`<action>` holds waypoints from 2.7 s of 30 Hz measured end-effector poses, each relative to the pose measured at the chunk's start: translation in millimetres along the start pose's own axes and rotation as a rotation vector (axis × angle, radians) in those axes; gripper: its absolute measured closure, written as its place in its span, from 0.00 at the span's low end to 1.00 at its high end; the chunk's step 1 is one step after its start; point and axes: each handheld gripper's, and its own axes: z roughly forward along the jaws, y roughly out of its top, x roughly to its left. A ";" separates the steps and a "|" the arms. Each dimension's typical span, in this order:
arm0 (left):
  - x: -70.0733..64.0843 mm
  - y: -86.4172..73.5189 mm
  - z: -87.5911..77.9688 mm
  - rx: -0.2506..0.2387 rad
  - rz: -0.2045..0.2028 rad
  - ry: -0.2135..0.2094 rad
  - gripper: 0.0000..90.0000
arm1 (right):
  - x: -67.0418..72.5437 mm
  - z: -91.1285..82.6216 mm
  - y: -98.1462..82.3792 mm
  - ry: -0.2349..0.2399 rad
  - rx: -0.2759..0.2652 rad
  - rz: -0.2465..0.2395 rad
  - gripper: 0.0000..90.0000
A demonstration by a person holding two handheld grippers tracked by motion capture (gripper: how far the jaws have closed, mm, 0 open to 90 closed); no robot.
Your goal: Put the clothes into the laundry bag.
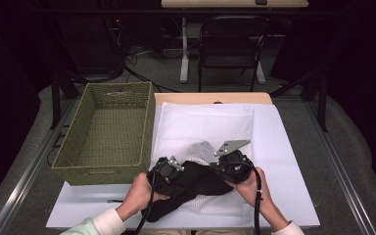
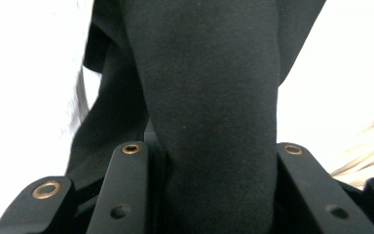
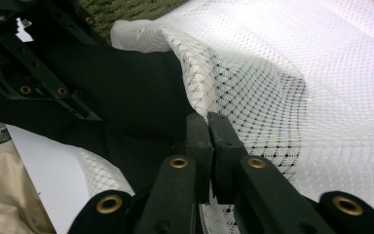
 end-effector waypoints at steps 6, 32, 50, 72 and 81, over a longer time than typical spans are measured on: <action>0.3 19.8 -0.7 -0.020 -0.024 0.009 0.72 | 2.2 -1.1 1.1 0.005 -0.013 -0.001 0.98; -1.5 7.6 0.4 -0.033 0.023 0.027 0.25 | -2.7 4.3 -7.0 0.024 0.014 0.023 0.98; -0.8 -34.7 12.6 -0.072 -0.036 -0.022 0.75 | -4.7 7.6 -7.7 0.035 0.026 0.028 0.98; -4.4 19.3 36.1 -0.177 -0.031 0.020 0.76 | -1.7 3.5 -5.2 0.065 0.002 0.037 0.98; 0.3 29.6 51.9 -0.222 -0.059 0.074 0.75 | -0.8 2.5 -4.9 0.082 0.002 0.038 0.98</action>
